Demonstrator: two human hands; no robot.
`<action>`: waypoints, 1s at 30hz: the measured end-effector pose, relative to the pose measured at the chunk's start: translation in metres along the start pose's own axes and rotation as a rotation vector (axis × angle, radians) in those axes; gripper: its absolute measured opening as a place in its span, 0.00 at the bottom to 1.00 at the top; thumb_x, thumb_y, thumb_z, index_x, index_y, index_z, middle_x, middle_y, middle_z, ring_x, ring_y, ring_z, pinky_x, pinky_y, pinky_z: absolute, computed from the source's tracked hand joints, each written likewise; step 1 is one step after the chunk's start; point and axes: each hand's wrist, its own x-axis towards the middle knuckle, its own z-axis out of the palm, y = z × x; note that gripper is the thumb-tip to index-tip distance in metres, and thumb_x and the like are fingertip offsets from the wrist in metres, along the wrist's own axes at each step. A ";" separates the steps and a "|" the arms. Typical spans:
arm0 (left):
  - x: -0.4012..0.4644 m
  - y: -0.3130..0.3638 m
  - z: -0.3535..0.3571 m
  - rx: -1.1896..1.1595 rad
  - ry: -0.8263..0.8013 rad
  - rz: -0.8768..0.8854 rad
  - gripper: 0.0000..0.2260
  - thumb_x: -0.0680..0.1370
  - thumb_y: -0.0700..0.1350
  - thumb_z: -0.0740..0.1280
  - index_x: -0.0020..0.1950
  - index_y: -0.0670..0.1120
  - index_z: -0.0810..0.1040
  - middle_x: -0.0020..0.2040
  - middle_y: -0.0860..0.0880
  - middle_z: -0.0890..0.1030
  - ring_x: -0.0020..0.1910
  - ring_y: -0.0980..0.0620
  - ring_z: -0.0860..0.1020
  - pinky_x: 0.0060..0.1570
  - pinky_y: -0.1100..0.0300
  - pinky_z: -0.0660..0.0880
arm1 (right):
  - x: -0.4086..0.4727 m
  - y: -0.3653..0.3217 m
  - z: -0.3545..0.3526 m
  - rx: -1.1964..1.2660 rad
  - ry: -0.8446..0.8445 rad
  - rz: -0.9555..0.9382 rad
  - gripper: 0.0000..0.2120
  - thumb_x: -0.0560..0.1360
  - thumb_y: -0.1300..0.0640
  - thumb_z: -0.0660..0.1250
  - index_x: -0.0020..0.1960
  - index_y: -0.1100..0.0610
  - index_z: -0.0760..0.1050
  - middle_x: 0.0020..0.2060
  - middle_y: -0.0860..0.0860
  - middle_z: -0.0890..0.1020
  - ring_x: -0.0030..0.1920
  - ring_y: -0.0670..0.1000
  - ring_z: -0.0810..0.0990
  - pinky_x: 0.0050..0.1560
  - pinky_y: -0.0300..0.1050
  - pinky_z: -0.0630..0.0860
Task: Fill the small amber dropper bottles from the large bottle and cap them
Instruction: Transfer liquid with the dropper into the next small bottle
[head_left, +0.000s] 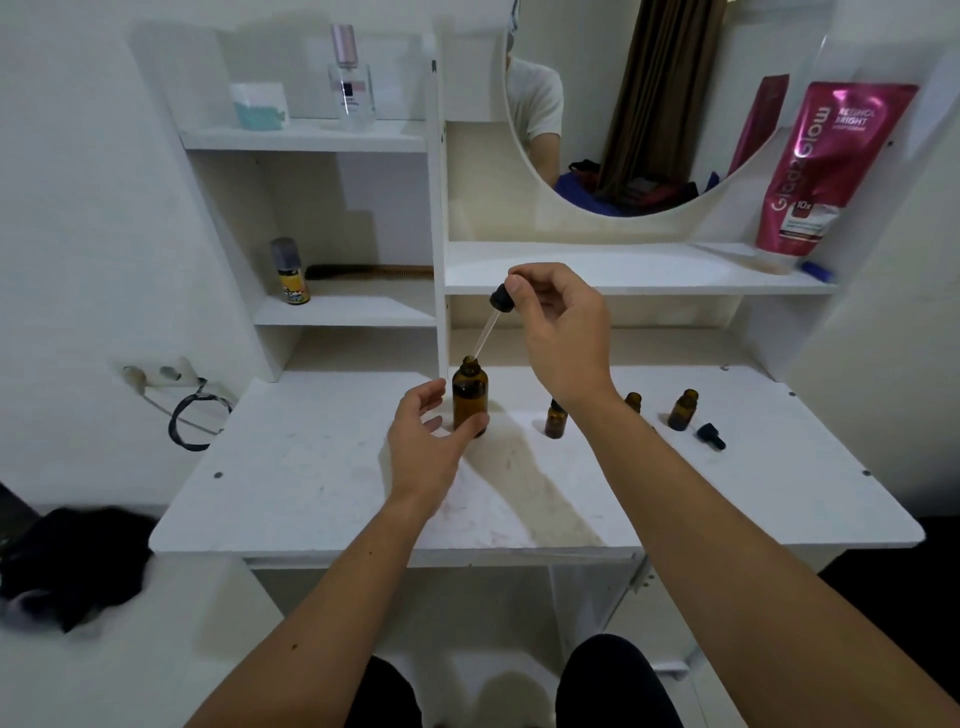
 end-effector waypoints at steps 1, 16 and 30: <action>0.002 -0.001 0.001 -0.003 -0.021 -0.007 0.28 0.73 0.47 0.80 0.71 0.52 0.75 0.68 0.52 0.78 0.63 0.51 0.78 0.62 0.57 0.76 | -0.001 0.002 0.002 -0.019 -0.009 -0.006 0.07 0.83 0.57 0.71 0.58 0.57 0.84 0.49 0.46 0.87 0.50 0.42 0.85 0.56 0.34 0.81; 0.013 -0.009 0.003 0.006 -0.074 0.049 0.23 0.74 0.43 0.79 0.68 0.47 0.78 0.60 0.52 0.84 0.59 0.53 0.81 0.65 0.54 0.79 | -0.010 0.036 0.029 -0.251 -0.255 0.076 0.05 0.81 0.57 0.73 0.52 0.58 0.86 0.48 0.50 0.86 0.50 0.51 0.85 0.55 0.42 0.82; 0.013 -0.009 0.003 0.028 -0.077 0.061 0.24 0.75 0.45 0.78 0.69 0.48 0.76 0.62 0.51 0.83 0.60 0.52 0.81 0.65 0.54 0.78 | -0.015 0.045 0.031 -0.331 -0.216 -0.054 0.02 0.80 0.60 0.74 0.49 0.58 0.85 0.44 0.47 0.84 0.43 0.41 0.80 0.47 0.23 0.74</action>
